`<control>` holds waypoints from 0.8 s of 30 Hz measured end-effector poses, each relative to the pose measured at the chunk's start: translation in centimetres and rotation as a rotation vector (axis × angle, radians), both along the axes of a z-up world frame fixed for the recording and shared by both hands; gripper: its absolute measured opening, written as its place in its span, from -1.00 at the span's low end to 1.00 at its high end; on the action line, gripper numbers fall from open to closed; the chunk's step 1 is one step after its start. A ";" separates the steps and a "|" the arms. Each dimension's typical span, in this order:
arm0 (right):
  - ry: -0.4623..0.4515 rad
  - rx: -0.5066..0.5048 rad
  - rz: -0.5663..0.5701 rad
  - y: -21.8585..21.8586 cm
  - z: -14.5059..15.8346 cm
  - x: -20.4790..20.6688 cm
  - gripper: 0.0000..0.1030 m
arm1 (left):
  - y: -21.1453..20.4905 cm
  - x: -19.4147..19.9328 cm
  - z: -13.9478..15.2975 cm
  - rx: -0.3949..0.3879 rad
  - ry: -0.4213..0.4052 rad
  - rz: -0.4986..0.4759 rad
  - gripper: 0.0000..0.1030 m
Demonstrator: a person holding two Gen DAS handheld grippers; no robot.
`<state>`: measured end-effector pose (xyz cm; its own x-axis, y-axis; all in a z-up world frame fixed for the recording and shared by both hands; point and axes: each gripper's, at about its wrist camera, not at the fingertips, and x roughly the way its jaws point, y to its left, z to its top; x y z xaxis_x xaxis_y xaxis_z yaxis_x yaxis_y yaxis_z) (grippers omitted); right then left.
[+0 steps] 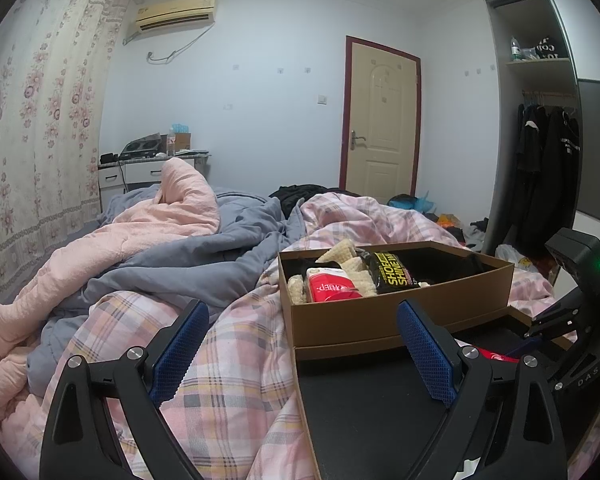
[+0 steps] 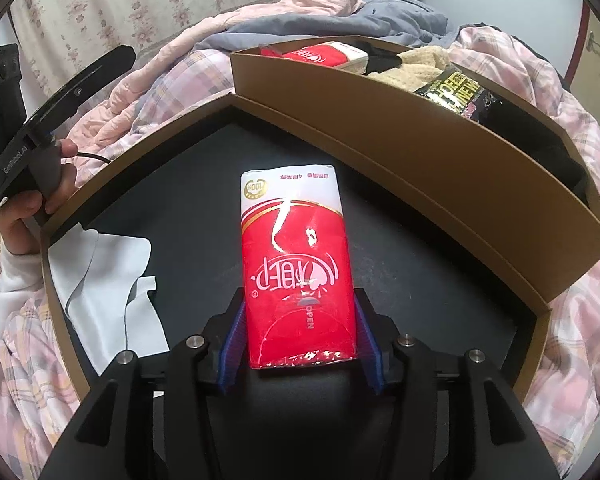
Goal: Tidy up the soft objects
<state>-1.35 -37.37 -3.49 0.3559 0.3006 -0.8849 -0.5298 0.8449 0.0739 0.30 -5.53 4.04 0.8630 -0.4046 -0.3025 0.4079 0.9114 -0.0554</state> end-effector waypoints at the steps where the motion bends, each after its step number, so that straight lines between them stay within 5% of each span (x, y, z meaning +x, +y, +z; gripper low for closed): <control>1: 0.002 0.003 -0.002 -0.1 0.0 0.0 -0.08 | 0.1 0.0 0.0 0.001 -0.001 0.000 0.82; 4: 0.013 0.021 -0.018 -0.4 0.2 0.2 -0.01 | 0.0 0.0 0.0 0.001 -0.001 0.000 0.82; 7: 0.036 0.038 -0.061 -1.0 0.3 0.6 0.58 | 0.0 0.0 0.1 0.004 -0.003 -0.004 0.82; 11: 0.064 0.090 -0.081 -1.7 0.9 0.5 0.59 | 0.2 0.0 0.2 0.006 -0.009 -0.009 0.82; 15: -0.033 0.084 -0.109 -3.0 3.3 -0.8 0.59 | 0.8 0.1 0.5 -0.010 -0.009 -0.004 0.82; 18: -0.145 0.115 -0.246 -6.7 5.4 -2.3 0.62 | 2.6 0.5 1.0 -0.027 -0.016 0.046 0.82; 20: -0.223 0.139 -0.385 -10.8 6.2 -3.8 0.82 | 3.7 1.1 1.0 -0.045 0.001 0.068 0.82; 24: -0.319 0.109 -0.597 -16.1 5.4 -5.3 0.96 | 6.3 2.9 0.1 -0.094 0.066 0.158 0.82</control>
<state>-6.62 -53.48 1.87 0.7267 0.0534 -0.6849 0.0147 0.9955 0.0932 3.19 0.72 4.13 0.8974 -0.2947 -0.3283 0.2527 0.9534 -0.1650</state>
